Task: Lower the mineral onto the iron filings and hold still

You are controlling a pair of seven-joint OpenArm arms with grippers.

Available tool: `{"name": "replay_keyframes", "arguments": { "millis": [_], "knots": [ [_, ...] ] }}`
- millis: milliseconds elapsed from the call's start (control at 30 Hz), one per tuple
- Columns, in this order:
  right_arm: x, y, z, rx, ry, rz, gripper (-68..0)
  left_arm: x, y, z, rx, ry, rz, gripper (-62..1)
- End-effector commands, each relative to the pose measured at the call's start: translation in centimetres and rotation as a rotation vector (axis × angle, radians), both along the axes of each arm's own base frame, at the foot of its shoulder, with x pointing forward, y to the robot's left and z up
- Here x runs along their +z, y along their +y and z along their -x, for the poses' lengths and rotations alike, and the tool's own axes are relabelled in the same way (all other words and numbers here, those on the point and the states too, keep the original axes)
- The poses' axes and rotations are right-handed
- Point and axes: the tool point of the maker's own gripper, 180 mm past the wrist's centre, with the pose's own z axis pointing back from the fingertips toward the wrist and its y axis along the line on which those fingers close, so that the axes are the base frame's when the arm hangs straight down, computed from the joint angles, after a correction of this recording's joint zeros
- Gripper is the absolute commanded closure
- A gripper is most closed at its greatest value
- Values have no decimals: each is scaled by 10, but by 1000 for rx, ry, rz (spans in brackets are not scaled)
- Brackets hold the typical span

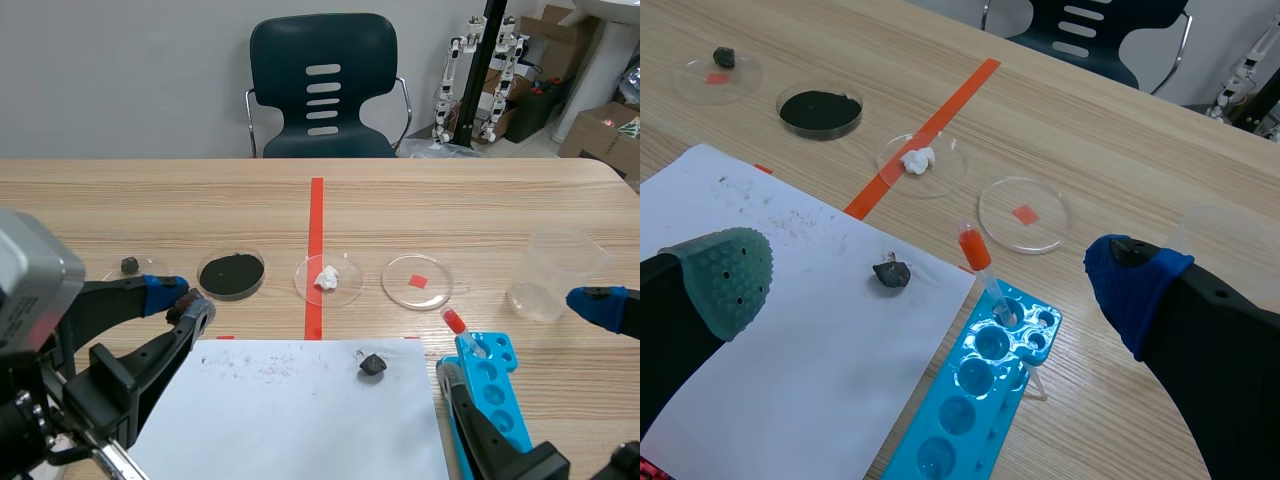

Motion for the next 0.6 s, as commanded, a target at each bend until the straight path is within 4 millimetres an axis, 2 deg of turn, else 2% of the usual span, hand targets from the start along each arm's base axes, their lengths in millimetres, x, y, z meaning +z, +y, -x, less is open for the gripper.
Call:
{"name": "replay_keyframes", "arguments": {
  "millis": [0,267,567],
  "knots": [
    [6,0,-4,3,-27,-7,-679,4,0,-2,6,-14,14,-100],
    [6,0,-4,3,-27,-7,-679,-10,-1,5,-1,59,-11,-100],
    [6,0,-4,3,-27,-7,-679,-11,0,5,-1,59,-11,-100]
  ]
}}
